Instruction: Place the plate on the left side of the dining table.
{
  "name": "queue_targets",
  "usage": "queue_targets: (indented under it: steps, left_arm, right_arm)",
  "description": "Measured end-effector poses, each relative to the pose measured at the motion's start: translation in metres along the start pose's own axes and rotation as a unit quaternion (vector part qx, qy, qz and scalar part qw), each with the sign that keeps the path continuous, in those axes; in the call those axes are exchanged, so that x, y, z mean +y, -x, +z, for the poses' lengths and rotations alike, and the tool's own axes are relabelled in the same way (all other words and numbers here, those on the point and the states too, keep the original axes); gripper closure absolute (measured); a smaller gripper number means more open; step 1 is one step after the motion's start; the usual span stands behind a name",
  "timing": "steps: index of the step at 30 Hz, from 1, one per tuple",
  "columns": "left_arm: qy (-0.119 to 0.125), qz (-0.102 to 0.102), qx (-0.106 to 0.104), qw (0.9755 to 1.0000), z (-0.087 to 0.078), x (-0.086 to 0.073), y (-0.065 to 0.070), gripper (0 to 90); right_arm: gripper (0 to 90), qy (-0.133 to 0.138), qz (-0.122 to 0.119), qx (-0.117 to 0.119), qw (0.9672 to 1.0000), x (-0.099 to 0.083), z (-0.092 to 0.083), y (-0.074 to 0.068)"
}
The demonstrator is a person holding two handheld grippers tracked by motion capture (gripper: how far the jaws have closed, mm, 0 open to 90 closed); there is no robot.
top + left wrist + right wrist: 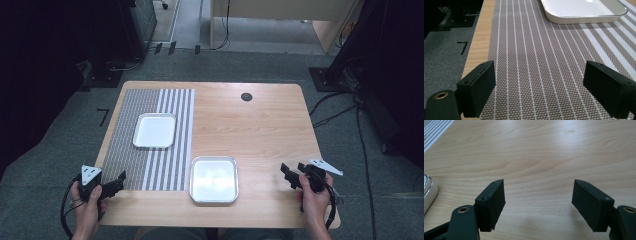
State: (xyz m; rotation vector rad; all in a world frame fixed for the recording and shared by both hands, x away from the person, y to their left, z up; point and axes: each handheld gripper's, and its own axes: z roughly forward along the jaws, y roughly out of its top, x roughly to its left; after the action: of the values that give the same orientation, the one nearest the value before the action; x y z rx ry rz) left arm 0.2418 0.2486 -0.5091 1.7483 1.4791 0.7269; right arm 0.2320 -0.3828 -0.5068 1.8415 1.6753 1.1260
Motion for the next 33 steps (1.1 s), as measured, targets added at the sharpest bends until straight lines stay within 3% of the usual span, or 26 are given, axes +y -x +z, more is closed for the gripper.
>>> queue_targets:
  steps: [8, 18, 26, 33]
  left_arm:
    - [-0.001, -0.007, 0.007, 0.9999, -0.004, 0.000, -0.008, 10.5]
    - [-0.012, 0.000, 0.018, 0.9998, -0.005, -0.003, -0.015, 10.5]
    - [-0.032, 0.009, 0.019, 0.9993, -0.005, -0.007, -0.017, 10.5]
    - [-0.045, 0.026, 0.021, 0.9984, -0.003, -0.010, -0.015, 10.5]
  right_arm:
    - [26.9, 0.005, -0.002, -0.019, 0.9998, -0.005, -0.012, 0.020]
    - [26.7, 0.002, -0.011, -0.053, 0.9985, -0.013, -0.026, 0.044]
    - [26.7, -0.017, -0.014, -0.059, 0.9980, -0.024, -0.033, 0.051]
    - [24.9, -0.018, -0.016, -0.070, 0.9972, -0.028, -0.037, 0.052]
